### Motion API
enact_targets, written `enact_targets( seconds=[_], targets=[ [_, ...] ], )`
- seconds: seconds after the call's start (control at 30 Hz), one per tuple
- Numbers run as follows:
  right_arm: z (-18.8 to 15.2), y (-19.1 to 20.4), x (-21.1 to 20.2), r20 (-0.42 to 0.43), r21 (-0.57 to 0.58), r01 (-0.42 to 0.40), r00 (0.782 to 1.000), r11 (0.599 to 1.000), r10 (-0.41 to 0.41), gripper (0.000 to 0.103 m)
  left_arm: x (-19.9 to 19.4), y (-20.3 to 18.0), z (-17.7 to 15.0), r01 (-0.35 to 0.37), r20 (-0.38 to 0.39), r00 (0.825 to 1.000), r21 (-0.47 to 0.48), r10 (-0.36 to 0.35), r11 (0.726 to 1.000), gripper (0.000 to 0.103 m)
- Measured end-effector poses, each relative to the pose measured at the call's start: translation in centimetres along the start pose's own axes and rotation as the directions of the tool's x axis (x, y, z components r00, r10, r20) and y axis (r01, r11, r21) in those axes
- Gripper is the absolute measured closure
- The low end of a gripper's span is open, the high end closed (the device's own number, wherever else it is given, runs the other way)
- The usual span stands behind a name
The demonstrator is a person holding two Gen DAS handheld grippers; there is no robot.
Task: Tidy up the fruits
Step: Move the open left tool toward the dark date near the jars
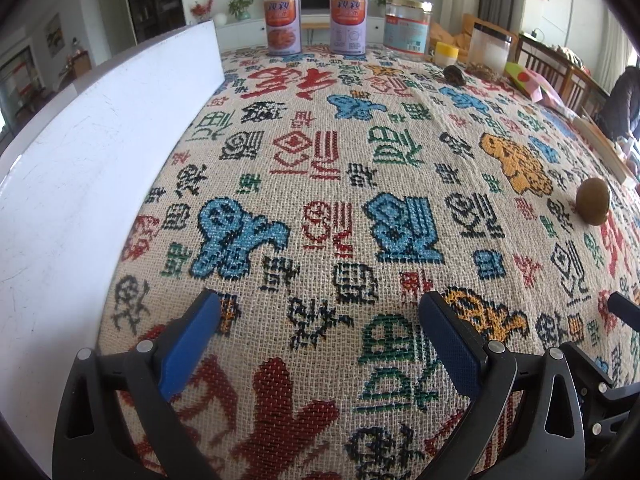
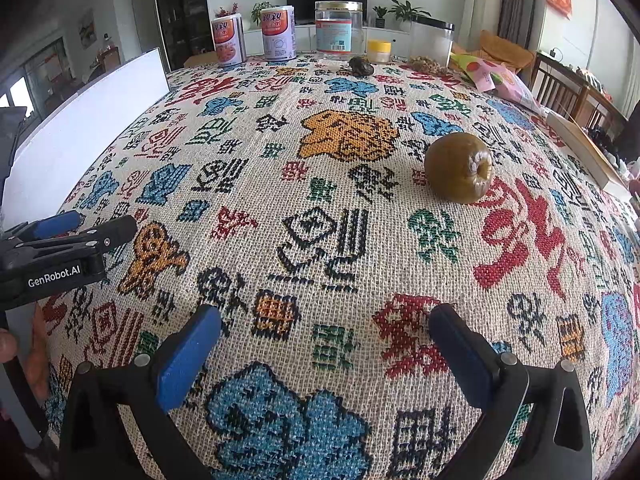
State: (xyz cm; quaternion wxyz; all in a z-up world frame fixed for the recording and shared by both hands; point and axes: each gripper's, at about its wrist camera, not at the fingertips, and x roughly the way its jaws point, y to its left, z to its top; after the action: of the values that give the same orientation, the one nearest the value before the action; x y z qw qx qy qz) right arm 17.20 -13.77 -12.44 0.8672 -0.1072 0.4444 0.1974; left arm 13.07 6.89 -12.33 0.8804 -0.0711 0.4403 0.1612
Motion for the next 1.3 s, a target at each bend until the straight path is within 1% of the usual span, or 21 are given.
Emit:
enact_targets(
  seconds=[0.37,0.47,0.6,0.7,0.8,0.83,0.87,0.93,1.0,1.03,1.07,1.13,1.17,1.2,1.23,1.27,1.3],
  targets=[
    [-0.3,-0.3,-0.2,0.005,0.009,-0.02,1.0,1.0,0.019,0.0,0.0,0.1,-0.1,0.001,0.0,1.0,-0.001,-0.001,1.0,0.002],
    [-0.4,-1.2,-0.6,0.03,0.058,-0.053,0.998,0.997,0.051,0.001,0.0,0.1,-0.1,0.001,0.0,1.0,-0.001,-0.001,1.0,0.002],
    [-0.4,-2.8,-1.1,0.06,0.158,-0.046,0.998,0.986,0.036,0.003,0.0,0.1,0.0,0.001,0.0,1.0,-0.001,-0.001,1.0,0.002],
    [-0.4,-3.3,-1.2,0.062,0.19,-0.043,0.998,0.981,0.032,0.002,0.0,0.0,0.0,0.003,-0.001,1.0,-0.002,-0.003,1.0,0.002],
    [-0.2,-2.5,-0.9,0.045,0.153,-0.013,0.999,0.988,0.006,0.002,-0.2,-0.1,0.2,0.01,-0.003,1.0,-0.001,-0.01,1.0,0.004],
    [-0.2,-2.1,-0.8,0.038,0.131,0.0,0.999,0.991,-0.005,0.002,-0.4,-0.4,0.4,0.03,-0.007,1.0,-0.005,-0.03,1.0,0.004],
    [-0.2,-1.6,-0.7,0.029,0.107,0.011,0.999,0.994,-0.014,0.002,-0.6,-1.1,0.8,0.072,-0.002,0.997,-0.008,-0.072,0.997,0.004],
    [-0.1,-0.7,-0.3,0.007,0.054,0.033,0.999,0.998,-0.033,0.001,-0.6,-3.2,2.7,0.155,0.003,0.988,0.002,-0.155,0.988,0.004],
    [-0.1,-0.3,-0.2,0.003,0.028,0.034,0.999,0.999,-0.034,0.0,0.7,-5.8,5.6,0.249,-0.031,0.968,0.0,-0.249,0.969,0.004],
    [-0.1,-0.4,-0.1,0.001,0.03,0.029,1.0,0.999,-0.029,0.0,1.7,-7.1,7.3,0.283,-0.04,0.958,-0.013,-0.283,0.959,0.004],
    [-0.1,-0.5,-0.1,0.001,0.035,0.023,1.0,0.999,-0.023,0.0,2.9,-8.4,9.0,0.314,-0.03,0.949,-0.018,-0.315,0.949,0.004],
    [-0.2,-0.5,-0.1,0.0,0.031,0.022,1.0,0.999,-0.022,0.0,5.9,-11.2,12.3,0.339,-0.02,0.941,0.0,-0.339,0.941,0.004],
    [-0.1,-0.5,-0.1,0.0,0.03,0.021,1.0,0.999,-0.021,0.0,7.8,-12.6,13.9,0.357,-0.037,0.934,0.015,-0.356,0.934,0.004],
    [-0.1,-0.6,-0.1,0.0,0.029,0.019,1.0,0.999,-0.019,0.0,9.7,-13.8,15.3,0.358,-0.058,0.932,0.026,-0.357,0.933,0.004],
    [-0.2,-0.6,-0.1,0.0,0.028,0.017,1.0,0.999,-0.017,0.0,11.0,-15.0,16.6,0.311,-0.034,0.95,0.055,-0.31,0.949,0.004],
    [-0.1,-0.6,-0.1,0.0,0.027,0.015,1.0,1.0,-0.015,0.0,11.9,-16.2,17.8,0.26,0.007,0.965,0.088,-0.262,0.962,0.004],
    [-0.1,-0.5,-0.1,0.0,0.025,0.014,1.0,1.0,-0.014,0.0,13.1,-17.2,19.0,0.229,0.005,0.973,0.103,-0.231,0.968,0.004]
  ],
)
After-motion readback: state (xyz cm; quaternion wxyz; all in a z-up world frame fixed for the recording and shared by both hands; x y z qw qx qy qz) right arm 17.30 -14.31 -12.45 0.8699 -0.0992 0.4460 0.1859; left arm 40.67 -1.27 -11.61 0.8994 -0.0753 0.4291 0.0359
